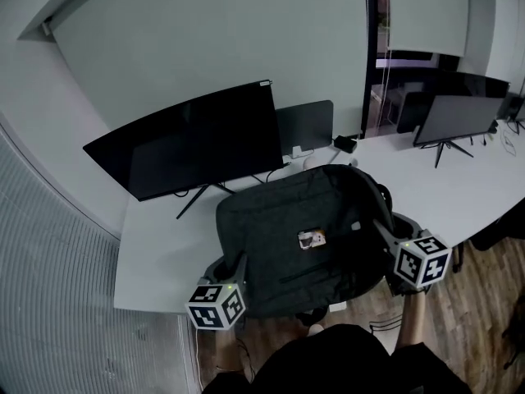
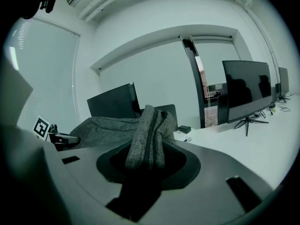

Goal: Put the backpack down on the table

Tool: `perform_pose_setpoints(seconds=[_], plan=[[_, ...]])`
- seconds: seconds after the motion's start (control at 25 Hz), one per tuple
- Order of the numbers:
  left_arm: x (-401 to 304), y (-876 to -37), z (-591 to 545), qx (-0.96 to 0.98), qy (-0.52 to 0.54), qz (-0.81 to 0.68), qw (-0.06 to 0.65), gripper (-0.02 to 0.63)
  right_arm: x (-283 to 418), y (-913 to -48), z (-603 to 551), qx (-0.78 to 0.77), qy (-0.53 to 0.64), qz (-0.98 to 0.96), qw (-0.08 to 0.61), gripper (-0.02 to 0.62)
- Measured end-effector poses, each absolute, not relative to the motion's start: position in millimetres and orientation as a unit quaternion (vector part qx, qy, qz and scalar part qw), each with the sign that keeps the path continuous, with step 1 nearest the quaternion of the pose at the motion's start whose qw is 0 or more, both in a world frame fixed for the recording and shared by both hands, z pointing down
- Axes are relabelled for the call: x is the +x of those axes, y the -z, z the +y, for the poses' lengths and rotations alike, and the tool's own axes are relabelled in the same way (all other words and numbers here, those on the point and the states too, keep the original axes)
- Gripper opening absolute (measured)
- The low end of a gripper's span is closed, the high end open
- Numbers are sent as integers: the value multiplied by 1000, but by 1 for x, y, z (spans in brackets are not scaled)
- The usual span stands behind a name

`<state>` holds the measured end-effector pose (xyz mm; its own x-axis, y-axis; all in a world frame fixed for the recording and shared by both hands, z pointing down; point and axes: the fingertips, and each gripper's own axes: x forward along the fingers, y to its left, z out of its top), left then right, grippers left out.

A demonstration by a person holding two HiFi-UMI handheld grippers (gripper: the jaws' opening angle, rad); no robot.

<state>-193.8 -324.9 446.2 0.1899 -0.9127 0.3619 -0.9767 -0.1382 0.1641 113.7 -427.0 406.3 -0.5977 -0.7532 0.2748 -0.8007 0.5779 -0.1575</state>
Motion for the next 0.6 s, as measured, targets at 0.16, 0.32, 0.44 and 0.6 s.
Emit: perform_pose_setpoints(seconds=[0.16, 0.32, 0.44, 0.6], plan=[[-202, -461, -343, 742, -91, -633, 202, 55, 103, -418, -451, 432, -141, -885, 104, 129], [-211, -477, -357, 734, -96, -635, 221, 55, 92, -434, -469, 426, -153, -884, 116, 129], [-217, -490, -368, 730, -104, -633, 236, 55, 85, -448, -481, 426, -165, -880, 128, 129], [-222, -508, -381, 724, -117, -630, 256, 55, 80, -470, -496, 425, -185, -875, 142, 129]])
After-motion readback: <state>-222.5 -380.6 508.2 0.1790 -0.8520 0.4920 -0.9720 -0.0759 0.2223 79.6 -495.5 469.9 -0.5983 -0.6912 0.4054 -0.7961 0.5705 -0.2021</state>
